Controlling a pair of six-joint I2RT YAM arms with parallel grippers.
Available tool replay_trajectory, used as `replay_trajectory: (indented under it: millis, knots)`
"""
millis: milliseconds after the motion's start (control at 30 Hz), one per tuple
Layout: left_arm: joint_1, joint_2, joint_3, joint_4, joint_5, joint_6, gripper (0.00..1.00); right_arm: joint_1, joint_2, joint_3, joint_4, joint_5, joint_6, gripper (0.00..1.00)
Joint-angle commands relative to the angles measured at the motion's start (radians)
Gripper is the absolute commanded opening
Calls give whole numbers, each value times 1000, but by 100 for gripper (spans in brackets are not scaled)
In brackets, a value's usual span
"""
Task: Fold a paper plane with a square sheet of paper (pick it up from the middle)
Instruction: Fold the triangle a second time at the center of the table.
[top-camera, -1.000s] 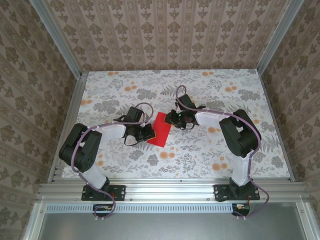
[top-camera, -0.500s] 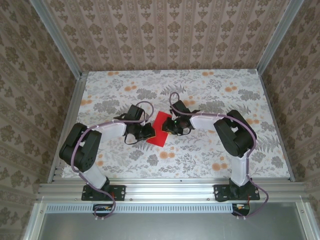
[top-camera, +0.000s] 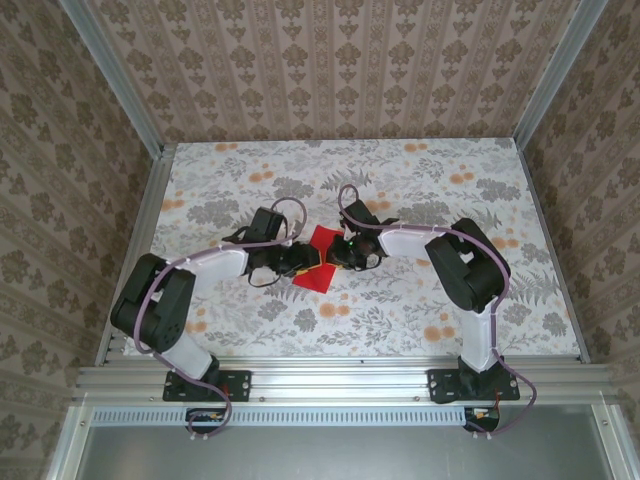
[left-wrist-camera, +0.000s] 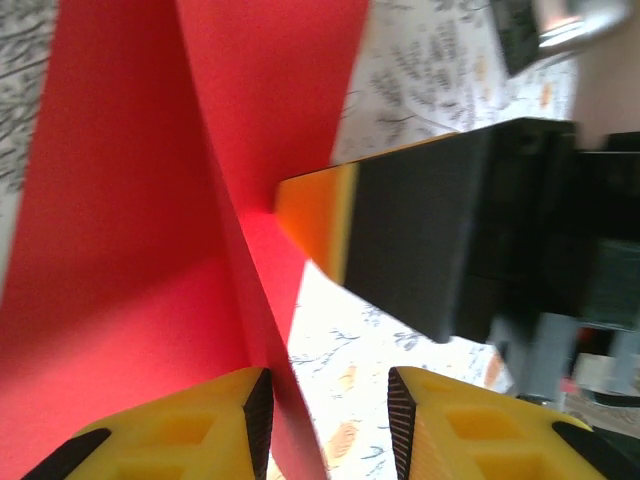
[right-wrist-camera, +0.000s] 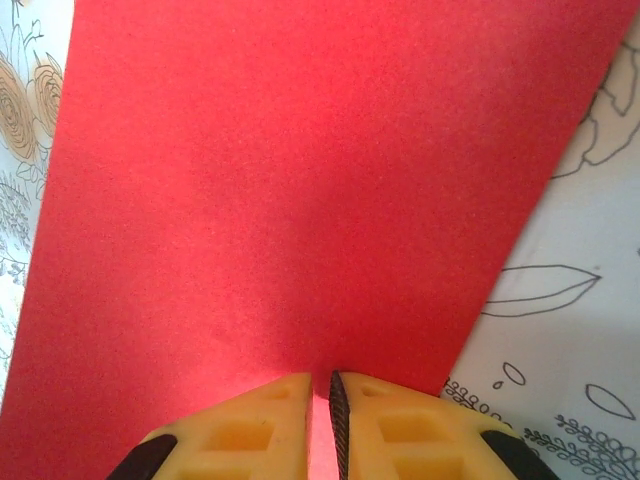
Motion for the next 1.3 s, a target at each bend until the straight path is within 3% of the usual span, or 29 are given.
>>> replay_trajectory:
  millis: [0,333,700,900,1267]
  knots:
    - [3,-18,-14,66,49,-25,38,-2,44,-4,-61,36,3,16]
    - [7,56,-30,217,85,-54,36,-21,41,-53,43,-46,67,14]
    - [12,111,-38,256,58,-69,22,-59,-29,-97,189,-138,121,13]
    - [13,116,-38,219,36,-51,18,-78,-104,-141,221,-167,124,22]
    - [13,141,-27,219,39,-52,16,-78,-183,-243,317,-223,124,29]
